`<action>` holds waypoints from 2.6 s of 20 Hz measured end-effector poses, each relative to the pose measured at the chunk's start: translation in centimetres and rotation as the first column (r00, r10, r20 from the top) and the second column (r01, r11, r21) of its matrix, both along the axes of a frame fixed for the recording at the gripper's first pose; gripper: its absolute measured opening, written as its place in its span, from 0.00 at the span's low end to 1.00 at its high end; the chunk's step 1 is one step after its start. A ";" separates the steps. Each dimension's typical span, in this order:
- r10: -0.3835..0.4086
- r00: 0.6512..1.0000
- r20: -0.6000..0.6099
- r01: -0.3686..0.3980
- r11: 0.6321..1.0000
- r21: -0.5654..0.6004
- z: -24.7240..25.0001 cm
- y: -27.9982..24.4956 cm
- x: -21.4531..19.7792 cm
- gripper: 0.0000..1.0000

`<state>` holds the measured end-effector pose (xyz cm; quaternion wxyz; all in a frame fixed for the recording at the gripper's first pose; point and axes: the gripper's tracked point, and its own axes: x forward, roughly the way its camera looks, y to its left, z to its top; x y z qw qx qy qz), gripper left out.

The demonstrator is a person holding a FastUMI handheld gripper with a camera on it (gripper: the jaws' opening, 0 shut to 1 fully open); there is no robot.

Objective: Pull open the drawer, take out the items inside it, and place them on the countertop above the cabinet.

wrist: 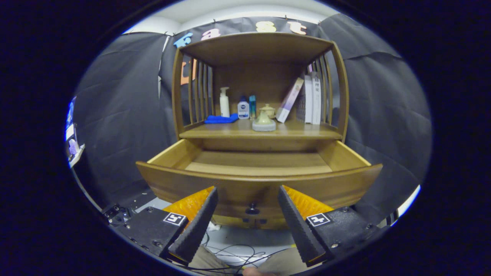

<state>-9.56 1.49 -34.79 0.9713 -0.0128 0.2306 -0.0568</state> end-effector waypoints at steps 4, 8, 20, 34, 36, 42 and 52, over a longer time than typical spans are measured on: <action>-0.035 0.999 -0.014 0.034 0.999 -0.014 -2.0 -0.4 1.1 0.99; -0.089 0.996 0.007 0.089 0.991 -0.102 -2.5 -1.1 2.2 0.99; -0.090 0.995 0.045 0.095 0.989 -0.110 -2.5 -0.8 3.5 0.98; -0.089 0.996 0.013 0.090 0.989 -0.117 -2.2 -1.9 9.8 0.98; -0.082 0.997 0.005 0.082 0.988 -0.133 -2.3 -2.1 10.8 0.98; -0.091 0.996 -0.021 0.088 0.990 -0.111 -2.5 -2.8 14.5 0.98; -0.111 0.993 -0.050 0.103 0.985 -0.138 -3.1 -4.0 19.8 0.98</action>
